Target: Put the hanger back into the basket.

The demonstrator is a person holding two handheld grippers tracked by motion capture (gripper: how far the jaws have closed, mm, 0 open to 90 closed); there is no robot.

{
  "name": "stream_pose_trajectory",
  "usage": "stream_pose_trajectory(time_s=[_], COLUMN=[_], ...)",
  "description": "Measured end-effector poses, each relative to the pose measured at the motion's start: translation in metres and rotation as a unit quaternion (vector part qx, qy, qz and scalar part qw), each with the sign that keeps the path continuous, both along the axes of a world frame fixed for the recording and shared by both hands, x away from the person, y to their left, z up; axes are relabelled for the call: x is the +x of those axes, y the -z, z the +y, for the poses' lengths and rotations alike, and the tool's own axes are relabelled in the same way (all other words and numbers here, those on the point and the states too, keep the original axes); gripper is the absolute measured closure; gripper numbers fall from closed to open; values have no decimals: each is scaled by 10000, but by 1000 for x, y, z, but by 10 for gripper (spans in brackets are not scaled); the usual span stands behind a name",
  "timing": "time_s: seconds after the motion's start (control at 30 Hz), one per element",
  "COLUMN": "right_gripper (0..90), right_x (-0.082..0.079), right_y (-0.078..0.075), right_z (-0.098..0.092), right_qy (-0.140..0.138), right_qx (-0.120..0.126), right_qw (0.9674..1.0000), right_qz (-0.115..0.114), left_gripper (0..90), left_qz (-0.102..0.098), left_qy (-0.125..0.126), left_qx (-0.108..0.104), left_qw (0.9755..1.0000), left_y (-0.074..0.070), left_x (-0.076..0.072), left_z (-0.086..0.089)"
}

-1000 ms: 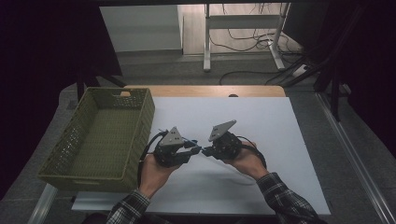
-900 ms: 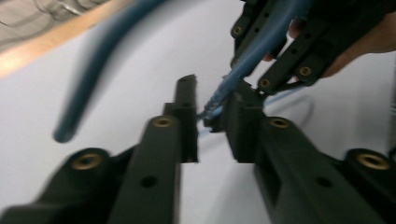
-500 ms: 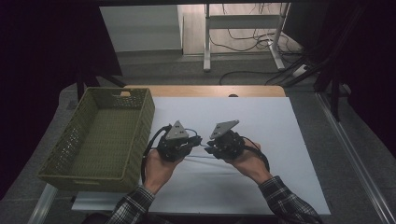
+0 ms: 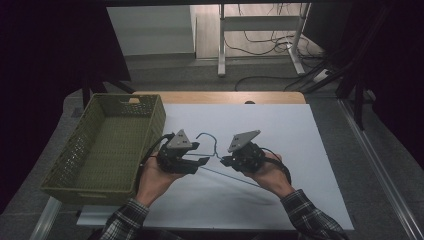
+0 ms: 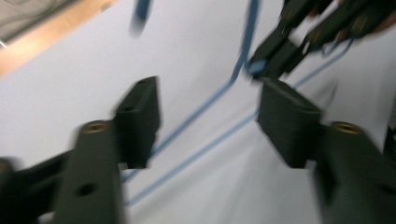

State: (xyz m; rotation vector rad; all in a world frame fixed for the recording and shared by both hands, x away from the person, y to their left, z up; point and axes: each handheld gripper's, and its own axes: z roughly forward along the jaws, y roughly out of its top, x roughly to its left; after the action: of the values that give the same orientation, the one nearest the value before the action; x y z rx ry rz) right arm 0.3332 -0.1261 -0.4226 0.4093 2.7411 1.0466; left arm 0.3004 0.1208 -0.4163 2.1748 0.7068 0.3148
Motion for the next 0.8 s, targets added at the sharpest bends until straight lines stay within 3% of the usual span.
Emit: stream_pose_trajectory(time_s=[0.17,0.3,0.33,0.4,0.5,0.53,0.6,0.63,0.67,0.73,0.8], right_gripper=[869,868,868,868,868,868,868,868,868,868,867], right_x=[-3,-5,-6,-7,-7,-7,-7,-7,-7,-7,-7], right_y=[-8,-11,-13,-14,-16,-16,-16,-16,-16,-15,-15], right_z=[-9,-13,-15,-16,-17,-17,-16,-16,-16,-16,-15], right_qy=[-161,-292,-358,-420,-515,-530,-579,-594,-594,-653,-704], right_qx=[138,215,225,264,296,289,300,304,304,304,315], right_qw=[9996,9989,9985,9980,9974,9974,9970,9969,9969,9964,9960], right_qz=[170,305,339,382,407,406,414,423,423,439,443], left_gripper=[221,277,347,409,494,541,578,612,628,662,726], left_qz=[160,190,255,334,487,641,690,774,774,823,794], left_qy=[137,447,692,835,1072,1272,1340,1461,1461,1617,1721], left_qx=[176,219,380,491,489,486,499,569,569,786,773], left_qw=[9996,9986,9966,9947,9918,9886,9873,9846,9846,9803,9788], left_y=[5,2,-1,-3,-5,-6,-6,-6,-6,-6,-6], left_x=[0,3,7,11,16,21,23,25,25,28,29], left_z=[12,14,13,10,7,5,3,-1,-1,-7,-11])
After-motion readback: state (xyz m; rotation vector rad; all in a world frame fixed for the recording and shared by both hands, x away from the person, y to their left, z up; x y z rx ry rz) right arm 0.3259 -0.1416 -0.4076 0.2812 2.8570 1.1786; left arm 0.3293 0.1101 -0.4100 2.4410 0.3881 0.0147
